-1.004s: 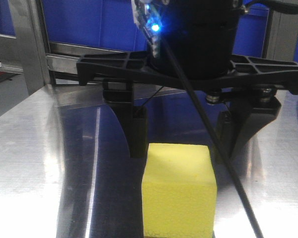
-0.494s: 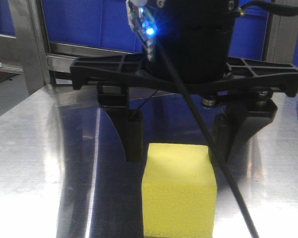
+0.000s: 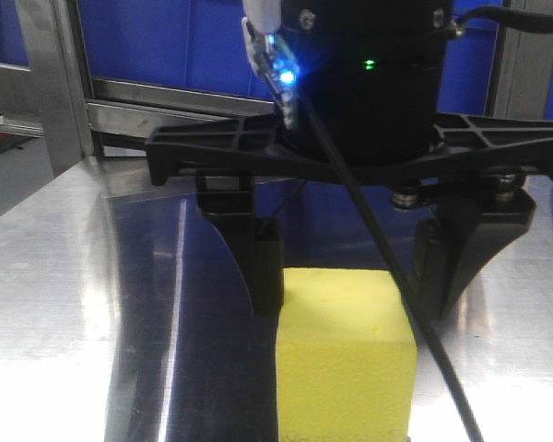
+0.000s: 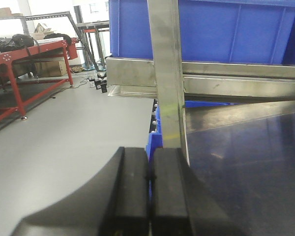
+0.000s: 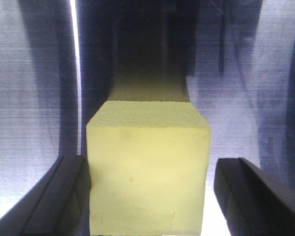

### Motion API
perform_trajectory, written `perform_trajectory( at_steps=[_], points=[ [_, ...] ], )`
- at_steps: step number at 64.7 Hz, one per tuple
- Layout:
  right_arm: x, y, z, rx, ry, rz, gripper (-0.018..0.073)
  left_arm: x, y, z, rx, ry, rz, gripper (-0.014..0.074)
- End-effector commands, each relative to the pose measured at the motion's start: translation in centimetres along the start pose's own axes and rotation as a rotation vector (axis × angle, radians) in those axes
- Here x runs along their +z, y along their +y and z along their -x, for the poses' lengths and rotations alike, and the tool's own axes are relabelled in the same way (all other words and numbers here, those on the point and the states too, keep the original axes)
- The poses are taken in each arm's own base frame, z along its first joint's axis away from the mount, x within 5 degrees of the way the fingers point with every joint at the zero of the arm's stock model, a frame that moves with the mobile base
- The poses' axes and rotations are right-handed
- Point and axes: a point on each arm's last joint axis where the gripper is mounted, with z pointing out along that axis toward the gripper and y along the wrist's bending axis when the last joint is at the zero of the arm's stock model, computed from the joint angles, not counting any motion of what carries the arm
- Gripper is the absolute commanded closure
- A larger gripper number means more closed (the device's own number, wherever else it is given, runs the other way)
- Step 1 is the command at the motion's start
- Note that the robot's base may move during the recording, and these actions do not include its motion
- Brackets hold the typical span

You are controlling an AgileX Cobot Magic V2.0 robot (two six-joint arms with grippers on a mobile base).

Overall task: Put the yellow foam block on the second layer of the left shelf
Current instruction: 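Close the right gripper on the yellow foam cube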

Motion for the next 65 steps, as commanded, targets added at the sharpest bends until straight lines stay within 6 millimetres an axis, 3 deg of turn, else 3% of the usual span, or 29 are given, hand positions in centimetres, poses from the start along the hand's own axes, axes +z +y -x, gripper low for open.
perform_trajectory(
  at_steps=[1, 18, 65],
  points=[
    [-1.8, -0.1, 0.4, 0.006, -0.054, 0.044, -0.0064, -0.1, -0.1, 0.2, -0.011, -0.085, -0.015, 0.046],
    [-1.7, 0.0, 0.4, 0.004, -0.057, 0.051, -0.0064, -0.1, -0.1, 0.2, -0.011, -0.085, -0.015, 0.046],
    [1.3, -0.6, -0.4, -0.032, -0.047, 0.044, -0.0064, -0.1, -0.1, 0.2, -0.011, -0.085, -0.015, 0.046]
  ],
)
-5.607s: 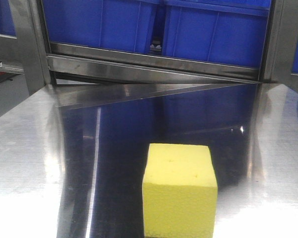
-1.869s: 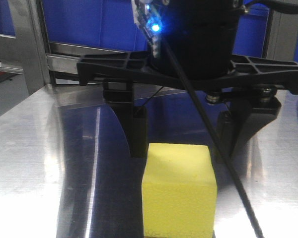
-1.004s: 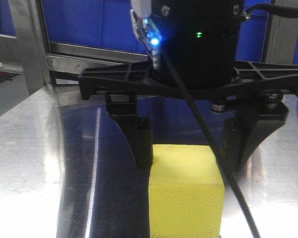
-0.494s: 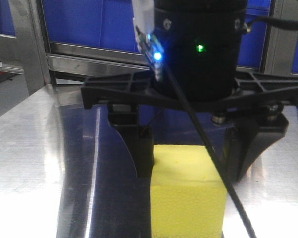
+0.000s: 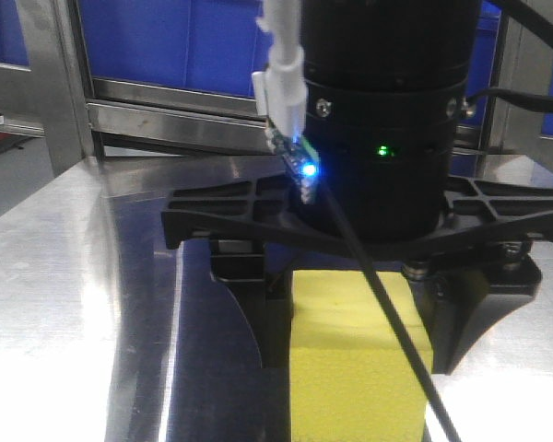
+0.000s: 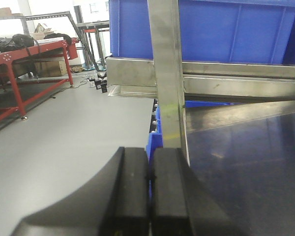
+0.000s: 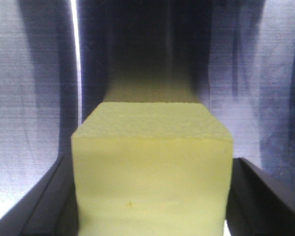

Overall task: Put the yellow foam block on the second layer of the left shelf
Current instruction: 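Close the right gripper on the yellow foam cube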

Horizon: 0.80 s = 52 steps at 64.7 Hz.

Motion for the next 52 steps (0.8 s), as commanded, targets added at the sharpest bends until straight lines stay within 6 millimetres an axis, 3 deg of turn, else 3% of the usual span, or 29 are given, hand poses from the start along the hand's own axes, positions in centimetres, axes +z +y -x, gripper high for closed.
perform_trajectory(
  at_steps=[1, 14, 26, 36, 52],
  points=[
    [-1.2, 0.1, 0.4, -0.033, -0.048, 0.037, -0.0064, -0.1, -0.1, 0.2, -0.011, -0.085, -0.015, 0.046],
    [-1.0, 0.2, 0.4, -0.049, -0.05, 0.04, -0.0057, -0.1, -0.1, 0.2, -0.011, -0.085, -0.015, 0.046],
    [-1.0, 0.3, 0.5, -0.049, -0.052, 0.044, 0.0078, -0.1, -0.1, 0.2, -0.011, -0.085, -0.015, 0.046],
    [-1.1, 0.3, 0.5, -0.049, -0.052, 0.043, 0.0096, -0.1, -0.1, 0.2, -0.011, -0.085, -0.015, 0.046],
    [-3.8, -0.9, 0.7, -0.104, -0.102, 0.104, 0.0096, -0.1, -0.1, 0.2, -0.011, -0.085, -0.015, 0.046]
  ],
)
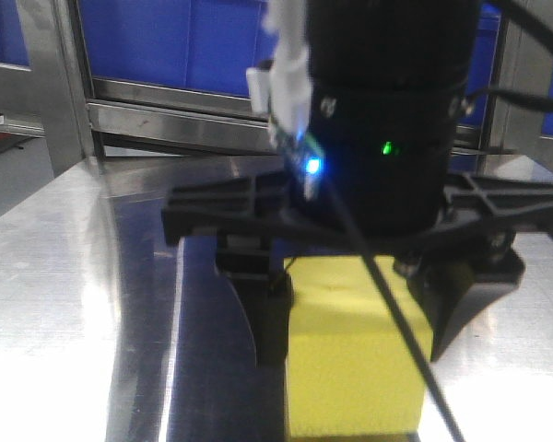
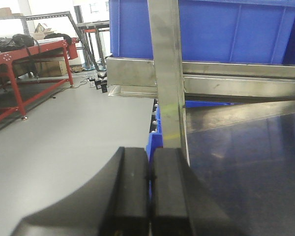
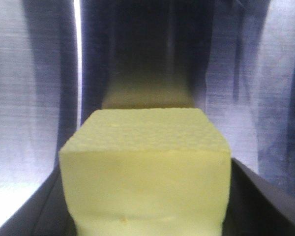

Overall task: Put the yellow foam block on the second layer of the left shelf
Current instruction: 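Close the right gripper on the yellow foam cube, then lift the yellow foam cube off the table with the right gripper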

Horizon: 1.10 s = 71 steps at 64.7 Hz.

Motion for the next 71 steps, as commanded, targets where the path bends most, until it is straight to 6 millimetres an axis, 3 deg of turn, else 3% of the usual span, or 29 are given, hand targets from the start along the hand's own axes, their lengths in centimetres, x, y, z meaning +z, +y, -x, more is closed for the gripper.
perform_trajectory(
  at_steps=[1, 14, 31, 50, 60, 71],
  points=[
    [-3.3, -0.8, 0.7, -0.054, -0.082, 0.074, 0.0096, -0.1, -0.1, 0.2, -0.011, -0.085, -0.015, 0.046],
    [-5.5, -4.2, 1.2, -0.117, -0.129, 0.099, 0.0096, -0.1, -0.1, 0.2, -0.011, -0.085, -0.015, 0.046],
    [-6.7, -11.5, 0.6, -0.222, -0.162, 0.12, 0.0096, -0.1, -0.1, 0.2, -0.011, -0.085, -0.015, 0.046],
    [-8.8, -18.9, -1.2, -0.095, -0.426, 0.096, 0.0096, -0.1, -0.1, 0.2, -0.011, -0.085, -0.015, 0.046],
    [-9.3, -21.2, -3.2, -0.023, -0.605, 0.078, 0.0096, -0.1, -0.1, 0.2, -0.011, -0.085, -0.015, 0.046],
    [-9.4, -22.0, -5.0, -0.123, -0.832, 0.052, 0.0096, -0.1, -0.1, 0.2, -0.011, -0.085, -0.015, 0.046]
  ],
)
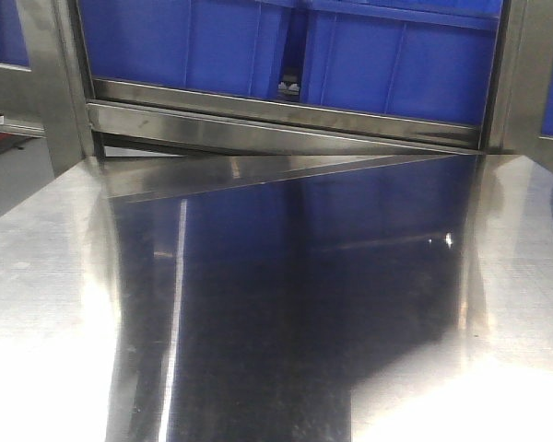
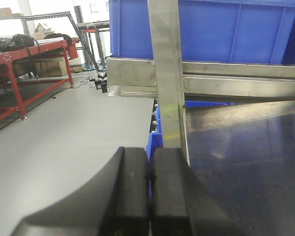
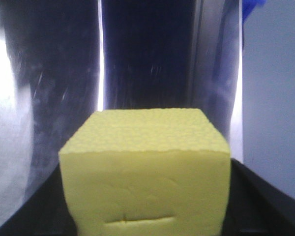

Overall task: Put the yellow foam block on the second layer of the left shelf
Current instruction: 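Lift the yellow foam cube off the table with the right gripper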

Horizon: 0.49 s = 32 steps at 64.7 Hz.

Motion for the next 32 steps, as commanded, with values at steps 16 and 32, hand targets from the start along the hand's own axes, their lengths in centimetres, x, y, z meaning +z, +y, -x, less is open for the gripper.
perform_trajectory(
  at_steps=[16, 32],
  points=[
    [-3.6, 0.0, 0.8, -0.16, -0.576, 0.026, 0.0096, -0.1, -0.1, 0.2, -0.011, -0.085, -0.015, 0.046],
    [-6.4, -0.2, 0.2, -0.233, -0.763, -0.01, 0.0096, -0.1, -0.1, 0.2, -0.011, -0.085, -0.015, 0.046]
  ],
)
